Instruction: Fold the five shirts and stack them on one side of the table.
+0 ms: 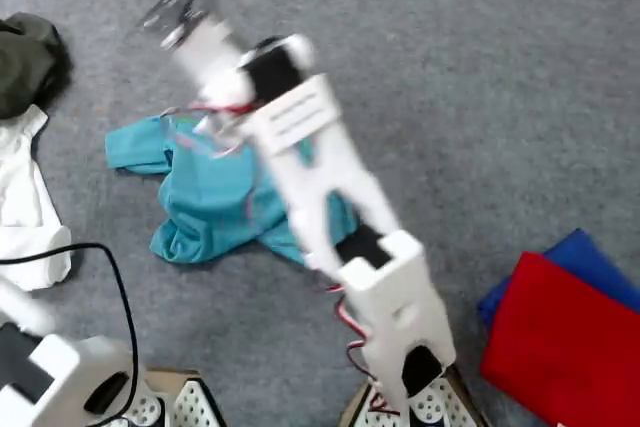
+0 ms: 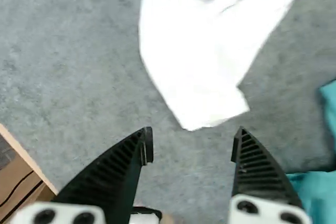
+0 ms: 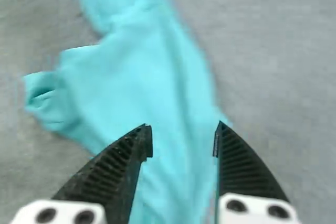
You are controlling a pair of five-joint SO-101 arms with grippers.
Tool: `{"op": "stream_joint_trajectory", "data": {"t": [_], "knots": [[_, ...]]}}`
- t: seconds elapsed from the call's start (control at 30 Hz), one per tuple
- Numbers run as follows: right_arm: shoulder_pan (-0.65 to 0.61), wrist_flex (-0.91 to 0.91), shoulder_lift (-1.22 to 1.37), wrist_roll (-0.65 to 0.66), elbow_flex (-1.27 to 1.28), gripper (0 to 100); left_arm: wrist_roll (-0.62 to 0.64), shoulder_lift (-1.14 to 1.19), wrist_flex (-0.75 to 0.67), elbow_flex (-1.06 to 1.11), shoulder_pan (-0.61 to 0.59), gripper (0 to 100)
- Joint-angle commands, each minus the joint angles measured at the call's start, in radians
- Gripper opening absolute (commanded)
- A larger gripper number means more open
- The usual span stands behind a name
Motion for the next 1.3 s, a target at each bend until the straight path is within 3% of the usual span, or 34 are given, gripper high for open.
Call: {"op": "stream_joint_trajectory", "data": {"t": [0.0, 0.13, 0.3, 0.47, 0.8, 1.07, 1.17, 1.27], "knots": [[-0.097, 0.006, 0.094, -0.031, -0.058, 20.7, -0.061, -0.039, -0.121, 0.086, -0.094, 25], [-0.151, 0.005, 0.223, -0.029, -0.058, 20.3, -0.084, -0.047, -0.201, 0.155, -0.166, 25], [-0.116, 0.008, 0.314, -0.034, -0.059, 19.6, -0.115, -0.048, -0.199, 0.184, -0.19, 25], [-0.025, 0.006, 0.315, -0.034, -0.059, 0.0, -0.12, -0.048, -0.199, 0.193, -0.183, 25], [0.282, 0.014, 0.217, -0.084, -0.091, 0.5, -0.118, -0.041, -0.199, 0.199, -0.14, 25], [0.627, 0.014, 0.2, 0.025, -0.091, 0.5, -0.104, -0.048, -0.204, 0.304, 0.112, 25], [0.76, 0.014, 0.203, 0.098, -0.091, 0.5, -0.009, -0.041, -0.219, 0.328, 0.258, 25], [0.869, 0.012, 0.219, 0.19, -0.084, 0.7, 0.097, -0.039, -0.328, 0.373, 0.433, 25]]}}
